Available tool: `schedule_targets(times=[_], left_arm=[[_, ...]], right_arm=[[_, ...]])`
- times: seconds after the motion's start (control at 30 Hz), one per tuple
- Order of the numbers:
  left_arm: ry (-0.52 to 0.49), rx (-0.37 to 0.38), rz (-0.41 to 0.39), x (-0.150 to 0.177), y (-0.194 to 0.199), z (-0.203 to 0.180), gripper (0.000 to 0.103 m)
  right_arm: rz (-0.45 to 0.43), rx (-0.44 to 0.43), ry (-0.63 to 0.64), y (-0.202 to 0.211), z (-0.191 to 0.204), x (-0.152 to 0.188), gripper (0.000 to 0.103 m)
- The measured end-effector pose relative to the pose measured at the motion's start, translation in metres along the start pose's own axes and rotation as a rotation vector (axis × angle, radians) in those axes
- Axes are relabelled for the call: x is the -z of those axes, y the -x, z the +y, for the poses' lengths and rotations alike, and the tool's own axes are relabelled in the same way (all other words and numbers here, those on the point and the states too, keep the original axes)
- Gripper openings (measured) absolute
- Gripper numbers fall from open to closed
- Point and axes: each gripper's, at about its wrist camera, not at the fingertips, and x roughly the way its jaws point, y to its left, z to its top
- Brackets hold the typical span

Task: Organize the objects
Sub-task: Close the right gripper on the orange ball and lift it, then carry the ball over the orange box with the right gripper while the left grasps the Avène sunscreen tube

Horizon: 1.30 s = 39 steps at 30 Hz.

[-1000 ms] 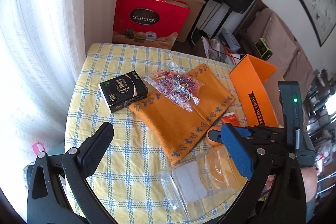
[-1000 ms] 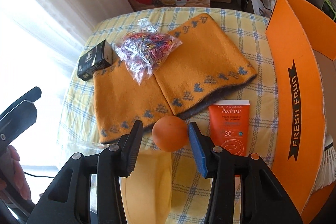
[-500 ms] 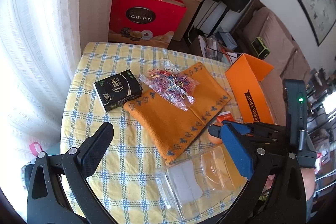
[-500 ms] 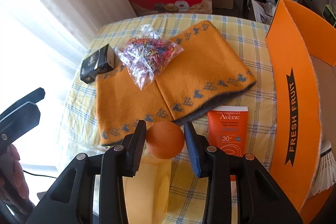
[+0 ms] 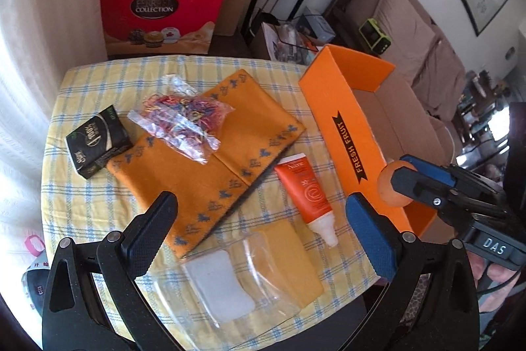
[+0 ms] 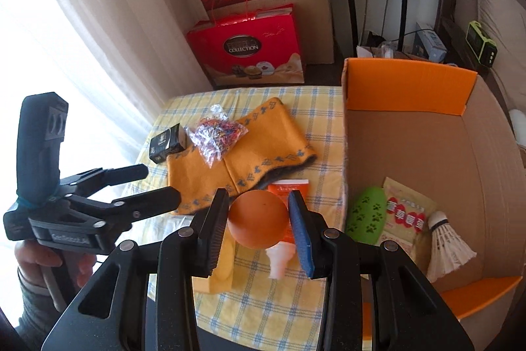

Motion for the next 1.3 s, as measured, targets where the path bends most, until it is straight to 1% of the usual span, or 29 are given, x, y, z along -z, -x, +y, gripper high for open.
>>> schedule_targets(times=[0.07, 0.17, 0.27, 0.37, 0.43, 0.47, 0.53, 0.57, 0.63, 0.7, 0.73, 0.83, 0.9, 0.97, 1.13, 1.2, 1.23, 1.3], left_arm=[[-0.013, 0.007, 0.018, -0.002, -0.007, -0.011, 0.102], [-0.025, 0.018, 0.065, -0.006, -0.023, -0.027, 0.102], [-0.042, 0.013, 0.118, -0.011, -0.041, -0.043, 0.102], [-0.058, -0.015, 0.163, -0.016, -0.057, -0.053, 0.100], [-0.076, -0.044, 0.190, -0.019, -0.068, -0.060, 0.095], [-0.086, -0.051, 0.211, -0.020, -0.074, -0.062, 0.093], [-0.090, -0.058, 0.253, -0.021, -0.088, -0.066, 0.084], [-0.091, -0.064, 0.276, -0.021, -0.095, -0.067, 0.083], [-0.092, -0.077, 0.303, -0.019, -0.105, -0.066, 0.073], [-0.091, -0.076, 0.331, -0.017, -0.114, -0.067, 0.068], [-0.091, -0.071, 0.343, -0.016, -0.117, -0.068, 0.064], [-0.104, -0.081, 0.371, -0.015, -0.127, -0.073, 0.056], [-0.115, -0.090, 0.398, -0.013, -0.133, -0.076, 0.053], [-0.123, -0.110, 0.407, -0.015, -0.136, -0.077, 0.052], [-0.132, -0.131, 0.448, -0.011, -0.148, -0.077, 0.053], [-0.161, -0.154, 0.438, -0.009, -0.148, -0.082, 0.053], [-0.173, -0.167, 0.434, -0.007, -0.148, -0.083, 0.051], [-0.196, -0.195, 0.410, -0.005, -0.146, -0.085, 0.043]], right_arm=[[-0.019, 0.006, -0.006, 0.014, -0.007, 0.002, 0.038], [-0.049, 0.012, -0.028, 0.035, -0.020, 0.005, 0.038], [-0.077, 0.020, -0.054, 0.052, -0.034, 0.010, 0.038], [-0.094, 0.028, -0.079, 0.065, -0.047, 0.015, 0.038], [-0.100, 0.034, -0.095, 0.070, -0.057, 0.019, 0.038], [-0.103, 0.036, -0.104, 0.073, -0.061, 0.022, 0.038], [-0.105, 0.039, -0.121, 0.076, -0.070, 0.027, 0.038], [-0.105, 0.041, -0.128, 0.078, -0.074, 0.029, 0.038], [-0.107, 0.045, -0.142, 0.079, -0.081, 0.033, 0.038], [-0.109, 0.047, -0.153, 0.081, -0.087, 0.036, 0.038], [-0.109, 0.048, -0.158, 0.082, -0.090, 0.038, 0.038], [-0.109, 0.050, -0.171, 0.082, -0.097, 0.041, 0.038], [-0.109, 0.050, -0.178, 0.082, -0.101, 0.043, 0.038], [-0.109, 0.047, -0.183, 0.081, -0.104, 0.044, 0.038], [-0.105, 0.046, -0.194, 0.078, -0.110, 0.047, 0.038], [-0.106, 0.048, -0.197, 0.078, -0.111, 0.048, 0.038], [-0.107, 0.051, -0.198, 0.078, -0.112, 0.048, 0.038], [-0.109, 0.055, -0.202, 0.079, -0.113, 0.048, 0.038]])
